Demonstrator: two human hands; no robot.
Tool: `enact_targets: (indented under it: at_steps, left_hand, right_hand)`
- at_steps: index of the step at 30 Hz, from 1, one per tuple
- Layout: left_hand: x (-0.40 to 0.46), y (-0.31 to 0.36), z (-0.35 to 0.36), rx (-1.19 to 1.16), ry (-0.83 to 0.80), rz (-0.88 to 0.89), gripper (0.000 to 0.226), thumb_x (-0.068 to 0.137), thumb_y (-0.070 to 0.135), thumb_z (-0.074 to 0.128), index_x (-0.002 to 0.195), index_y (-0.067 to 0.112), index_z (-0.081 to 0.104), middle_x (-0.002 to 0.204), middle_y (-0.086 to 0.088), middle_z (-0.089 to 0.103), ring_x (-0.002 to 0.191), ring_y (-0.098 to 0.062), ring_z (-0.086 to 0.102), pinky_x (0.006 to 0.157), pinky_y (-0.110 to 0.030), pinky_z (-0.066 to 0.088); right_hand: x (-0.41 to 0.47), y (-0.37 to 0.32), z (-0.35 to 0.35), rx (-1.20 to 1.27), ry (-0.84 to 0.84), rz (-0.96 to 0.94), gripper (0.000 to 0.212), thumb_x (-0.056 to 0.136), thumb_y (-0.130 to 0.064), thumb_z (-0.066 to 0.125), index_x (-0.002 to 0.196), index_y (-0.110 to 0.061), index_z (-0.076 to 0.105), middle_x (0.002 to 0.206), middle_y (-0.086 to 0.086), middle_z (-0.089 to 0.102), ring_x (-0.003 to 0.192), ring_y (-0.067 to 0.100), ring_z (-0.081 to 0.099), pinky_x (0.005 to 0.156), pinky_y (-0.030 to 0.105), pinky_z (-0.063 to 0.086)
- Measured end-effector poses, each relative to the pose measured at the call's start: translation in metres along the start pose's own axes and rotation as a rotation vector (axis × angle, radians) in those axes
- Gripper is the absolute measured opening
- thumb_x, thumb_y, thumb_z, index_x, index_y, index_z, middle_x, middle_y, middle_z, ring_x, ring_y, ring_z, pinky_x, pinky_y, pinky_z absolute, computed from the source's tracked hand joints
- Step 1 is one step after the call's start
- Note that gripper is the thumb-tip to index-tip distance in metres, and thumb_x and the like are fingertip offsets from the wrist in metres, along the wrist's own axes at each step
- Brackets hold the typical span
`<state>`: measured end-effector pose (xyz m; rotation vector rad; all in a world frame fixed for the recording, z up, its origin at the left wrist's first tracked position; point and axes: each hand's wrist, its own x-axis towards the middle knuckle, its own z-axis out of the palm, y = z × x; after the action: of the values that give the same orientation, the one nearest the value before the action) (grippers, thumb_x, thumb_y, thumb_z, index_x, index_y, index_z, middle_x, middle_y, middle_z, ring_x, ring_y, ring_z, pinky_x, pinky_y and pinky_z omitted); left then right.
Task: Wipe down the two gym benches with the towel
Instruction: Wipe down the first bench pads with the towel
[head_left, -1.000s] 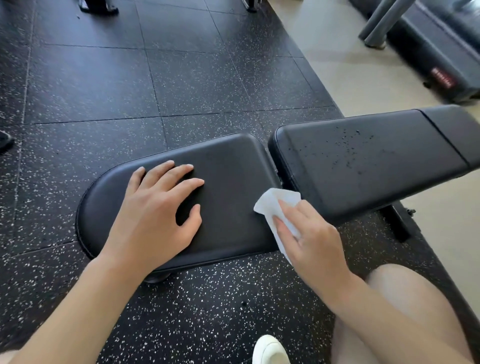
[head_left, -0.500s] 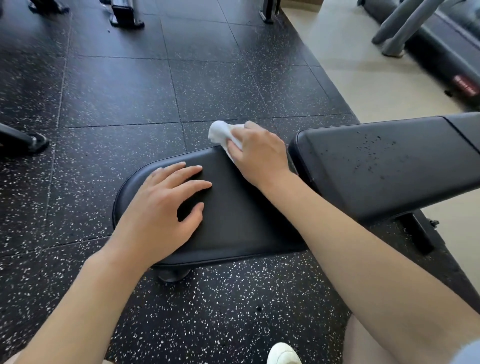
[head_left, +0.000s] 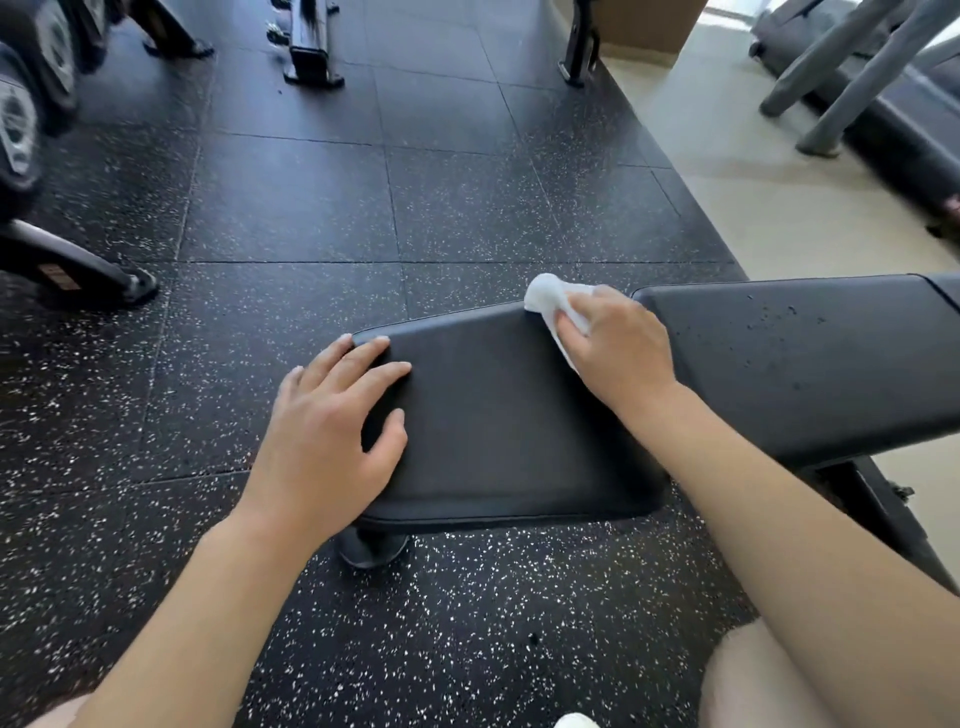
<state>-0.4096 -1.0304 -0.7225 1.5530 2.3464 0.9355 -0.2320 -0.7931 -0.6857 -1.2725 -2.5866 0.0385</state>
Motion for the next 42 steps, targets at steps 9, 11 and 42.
enact_targets:
  at_steps: [9, 11, 42]
  left_hand:
    - [0.003, -0.01, -0.001, -0.012, 0.085, -0.105, 0.042, 0.095, 0.018, 0.071, 0.136, 0.014, 0.067, 0.151, 0.0, 0.057, 0.143, -0.023, 0.044, 0.12, -0.034, 0.033]
    - [0.003, -0.01, 0.002, -0.009, 0.083, -0.1, 0.044, 0.095, 0.019, 0.071, 0.138, 0.013, 0.066, 0.152, -0.001, 0.056, 0.144, -0.024, 0.043, 0.12, -0.038, 0.035]
    - [0.009, -0.004, 0.023, -0.064, 0.287, -0.219, 0.039, 0.086, 0.016, 0.073, 0.123, 0.027, 0.068, 0.14, 0.015, 0.061, 0.129, -0.018, 0.054, 0.101, -0.042, 0.048]
  right_hand:
    - [-0.069, -0.08, 0.002, 0.119, -0.025, -0.361, 0.032, 0.1, -0.042, 0.053, 0.121, -0.024, 0.07, 0.09, 0.001, 0.059, 0.073, 0.026, 0.064, 0.058, 0.038, 0.051]
    - [-0.095, -0.061, -0.008, 0.131, -0.07, -0.441, 0.035, 0.099, -0.041, 0.052, 0.126, -0.026, 0.068, 0.088, -0.003, 0.058, 0.069, 0.021, 0.061, 0.056, 0.036, 0.05]
    - [0.015, 0.025, 0.013, 0.013, 0.056, 0.009, 0.026, 0.101, -0.04, 0.053, 0.096, -0.019, 0.068, 0.085, -0.003, 0.05, 0.084, 0.034, 0.062, 0.066, 0.035, 0.035]
